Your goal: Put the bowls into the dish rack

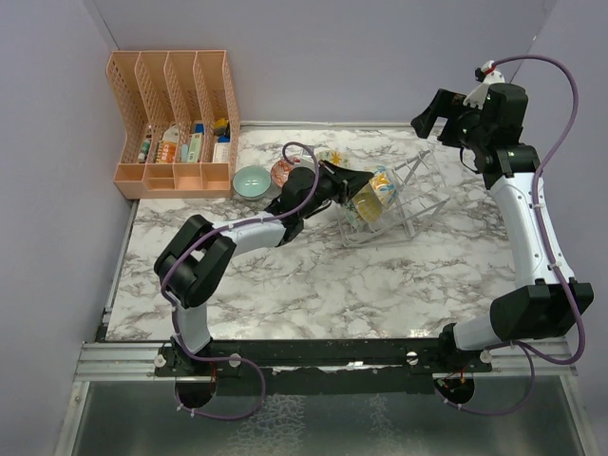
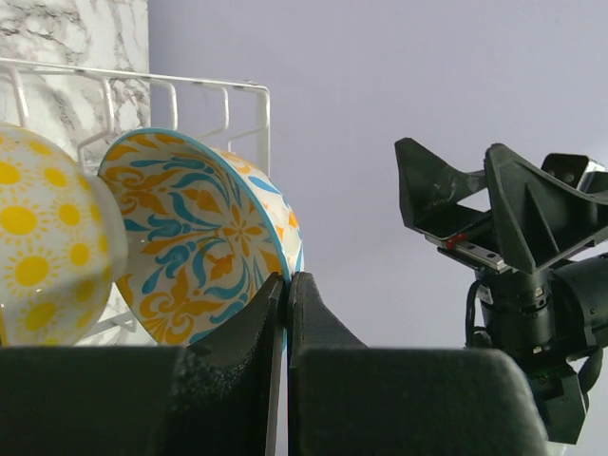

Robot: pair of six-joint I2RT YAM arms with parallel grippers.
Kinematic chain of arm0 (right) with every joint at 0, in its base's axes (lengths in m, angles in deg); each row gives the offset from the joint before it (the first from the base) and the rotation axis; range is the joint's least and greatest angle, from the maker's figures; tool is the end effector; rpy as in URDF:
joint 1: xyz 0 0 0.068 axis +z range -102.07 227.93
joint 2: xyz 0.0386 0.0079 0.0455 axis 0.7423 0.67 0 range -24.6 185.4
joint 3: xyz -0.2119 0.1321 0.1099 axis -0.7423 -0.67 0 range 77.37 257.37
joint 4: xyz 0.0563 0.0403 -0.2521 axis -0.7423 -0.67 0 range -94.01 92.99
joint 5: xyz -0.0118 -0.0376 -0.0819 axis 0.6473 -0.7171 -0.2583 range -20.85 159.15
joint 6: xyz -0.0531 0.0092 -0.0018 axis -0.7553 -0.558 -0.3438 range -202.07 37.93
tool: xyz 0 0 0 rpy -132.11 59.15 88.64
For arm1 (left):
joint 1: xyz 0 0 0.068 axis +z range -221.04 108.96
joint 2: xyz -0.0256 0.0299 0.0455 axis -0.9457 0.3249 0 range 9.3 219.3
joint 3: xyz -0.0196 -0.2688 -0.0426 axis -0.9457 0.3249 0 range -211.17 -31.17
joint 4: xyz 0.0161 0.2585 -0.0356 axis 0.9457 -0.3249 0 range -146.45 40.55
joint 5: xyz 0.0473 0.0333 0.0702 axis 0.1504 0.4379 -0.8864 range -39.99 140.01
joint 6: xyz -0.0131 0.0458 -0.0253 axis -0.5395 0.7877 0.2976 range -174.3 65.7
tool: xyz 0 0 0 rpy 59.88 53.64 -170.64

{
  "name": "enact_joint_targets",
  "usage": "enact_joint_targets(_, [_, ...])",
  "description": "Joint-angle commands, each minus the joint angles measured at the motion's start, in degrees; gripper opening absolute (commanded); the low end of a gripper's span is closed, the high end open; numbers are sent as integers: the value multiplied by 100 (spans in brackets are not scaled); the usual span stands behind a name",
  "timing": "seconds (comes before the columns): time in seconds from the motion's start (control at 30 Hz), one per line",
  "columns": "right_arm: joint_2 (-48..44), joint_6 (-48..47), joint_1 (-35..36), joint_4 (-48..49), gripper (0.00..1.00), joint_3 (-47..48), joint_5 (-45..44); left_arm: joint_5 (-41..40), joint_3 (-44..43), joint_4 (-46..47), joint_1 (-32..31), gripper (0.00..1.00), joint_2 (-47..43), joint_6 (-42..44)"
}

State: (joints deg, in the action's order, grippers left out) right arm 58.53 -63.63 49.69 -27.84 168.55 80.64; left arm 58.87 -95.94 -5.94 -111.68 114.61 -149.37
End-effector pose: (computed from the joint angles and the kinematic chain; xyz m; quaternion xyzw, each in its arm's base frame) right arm 0.3226 0.0170 0.4271 0.0654 0.8280 0.1786 0.5275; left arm 0.3181 -0.2803 0.2602 -0.2641 0.6361 -0.6898 0.2233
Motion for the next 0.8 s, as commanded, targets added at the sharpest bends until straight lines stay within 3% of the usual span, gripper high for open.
enact_joint_targets(0.0, [-51,38,-35,123,99,-25,115,-202,-14,720,-20,0,32,-241])
enact_joint_targets(0.2, [-20,30,-35,119,99,-46,127,-192,-5,574,-1,0,43,-107])
enact_joint_targets(0.53, [41,16,-35,134,99,-78,181,-1,38,1763,8,0,643,-245])
enact_joint_targets(0.77, [107,38,-35,155,99,-86,274,70,138,1703,53,0,687,-269])
